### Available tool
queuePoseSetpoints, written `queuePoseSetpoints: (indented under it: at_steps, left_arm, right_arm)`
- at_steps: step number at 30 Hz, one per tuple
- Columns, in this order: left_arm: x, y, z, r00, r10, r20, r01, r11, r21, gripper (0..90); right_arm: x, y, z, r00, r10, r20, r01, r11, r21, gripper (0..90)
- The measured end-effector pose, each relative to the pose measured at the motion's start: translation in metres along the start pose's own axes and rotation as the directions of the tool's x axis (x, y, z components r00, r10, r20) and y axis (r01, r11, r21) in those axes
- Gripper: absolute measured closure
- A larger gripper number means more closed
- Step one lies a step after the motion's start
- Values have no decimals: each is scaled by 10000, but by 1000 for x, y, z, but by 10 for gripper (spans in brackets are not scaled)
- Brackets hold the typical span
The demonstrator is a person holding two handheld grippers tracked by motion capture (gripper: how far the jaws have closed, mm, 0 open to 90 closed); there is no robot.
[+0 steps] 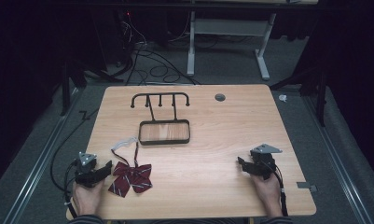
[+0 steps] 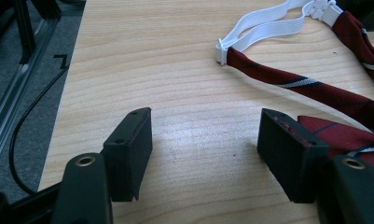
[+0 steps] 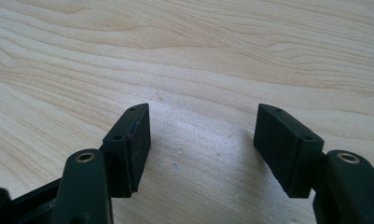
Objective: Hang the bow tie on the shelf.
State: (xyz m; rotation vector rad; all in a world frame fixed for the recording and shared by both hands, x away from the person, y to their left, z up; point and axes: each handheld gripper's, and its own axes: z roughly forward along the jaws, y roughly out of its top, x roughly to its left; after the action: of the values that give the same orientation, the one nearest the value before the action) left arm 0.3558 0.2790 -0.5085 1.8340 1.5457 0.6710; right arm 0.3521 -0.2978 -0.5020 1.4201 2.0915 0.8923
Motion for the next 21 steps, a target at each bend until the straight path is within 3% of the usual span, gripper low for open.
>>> queuePoseSetpoints:
  at_steps: [12, 21]
  left_arm:
    - [3, 2, -1, 10000, 68, -48, -68, 9999, 127, 386]
    - [0, 5, -16, 9997, 111, 220, -106, 9997, -242, 416]
  right_arm:
    - [0, 0, 0, 10000, -43, -39, 43, 10000, 7, 377]
    - [0, 0, 0, 10000, -41, -39, 41, 10000, 7, 376]
